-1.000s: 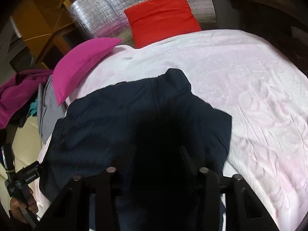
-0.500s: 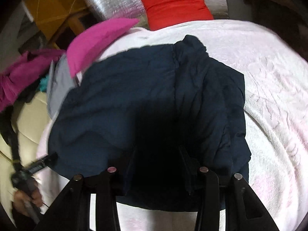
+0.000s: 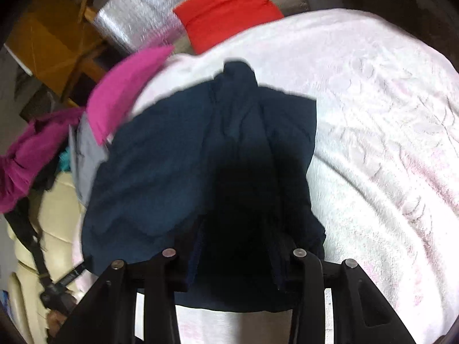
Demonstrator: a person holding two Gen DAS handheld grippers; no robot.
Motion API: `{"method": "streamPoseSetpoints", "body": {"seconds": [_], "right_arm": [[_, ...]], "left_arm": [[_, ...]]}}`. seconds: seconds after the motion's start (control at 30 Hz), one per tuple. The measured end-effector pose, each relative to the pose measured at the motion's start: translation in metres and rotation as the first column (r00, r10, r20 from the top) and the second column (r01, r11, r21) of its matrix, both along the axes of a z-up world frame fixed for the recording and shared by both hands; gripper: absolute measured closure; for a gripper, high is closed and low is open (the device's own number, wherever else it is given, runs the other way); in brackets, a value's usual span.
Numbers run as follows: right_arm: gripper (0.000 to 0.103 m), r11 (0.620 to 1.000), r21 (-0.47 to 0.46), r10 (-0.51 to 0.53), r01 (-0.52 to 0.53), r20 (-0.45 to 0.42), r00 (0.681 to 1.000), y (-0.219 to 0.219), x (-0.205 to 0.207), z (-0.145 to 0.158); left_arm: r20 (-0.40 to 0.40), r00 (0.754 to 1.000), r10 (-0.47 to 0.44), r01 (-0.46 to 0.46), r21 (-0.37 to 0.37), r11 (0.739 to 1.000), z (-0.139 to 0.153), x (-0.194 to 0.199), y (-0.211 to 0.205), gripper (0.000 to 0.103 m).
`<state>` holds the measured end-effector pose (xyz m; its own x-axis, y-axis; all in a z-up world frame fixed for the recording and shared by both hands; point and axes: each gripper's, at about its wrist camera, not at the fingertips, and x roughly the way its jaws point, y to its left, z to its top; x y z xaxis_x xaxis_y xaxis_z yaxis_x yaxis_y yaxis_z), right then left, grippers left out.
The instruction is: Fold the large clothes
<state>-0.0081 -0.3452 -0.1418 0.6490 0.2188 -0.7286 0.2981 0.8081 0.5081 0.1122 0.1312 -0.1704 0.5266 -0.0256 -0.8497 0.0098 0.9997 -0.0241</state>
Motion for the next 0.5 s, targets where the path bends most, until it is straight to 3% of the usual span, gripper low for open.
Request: {"method": "streamPoseSetpoints", "body": {"seconds": [0.1, 0.27, 0.3, 0.37, 0.5], "right_arm": [[0.024, 0.998, 0.017, -0.059, 0.058, 0.026, 0.998, -0.011, -0.004, 0.005], [0.023, 0.995, -0.074, -0.065, 0.064, -0.011, 0.998, -0.006, 0.021, 0.000], [0.024, 0.994, -0.102, -0.054, 0.049, -0.051, 0.997, -0.002, 0.029, -0.007], [0.042, 0.987, -0.158, -0.055, 0.037, -0.107, 0.993, 0.005, 0.036, -0.018], [0.061, 0.971, -0.226, -0.095, 0.076, -0.076, 0.993, 0.001, 0.030, -0.010]], "left_arm": [[0.029, 0.999, 0.038, -0.037, -0.025, 0.999, 0.006, -0.001, 0.008, 0.019], [0.006, 0.992, 0.129, -0.128, -0.091, 0.988, 0.000, 0.008, 0.031, 0.019], [-0.007, 0.992, 0.128, -0.128, -0.085, 0.988, -0.002, 0.012, 0.031, 0.019], [-0.033, 0.993, 0.116, -0.118, -0.069, 0.991, -0.008, 0.016, 0.030, 0.018], [-0.010, 0.993, 0.114, -0.114, -0.056, 0.992, -0.007, 0.014, 0.027, 0.018]]}}
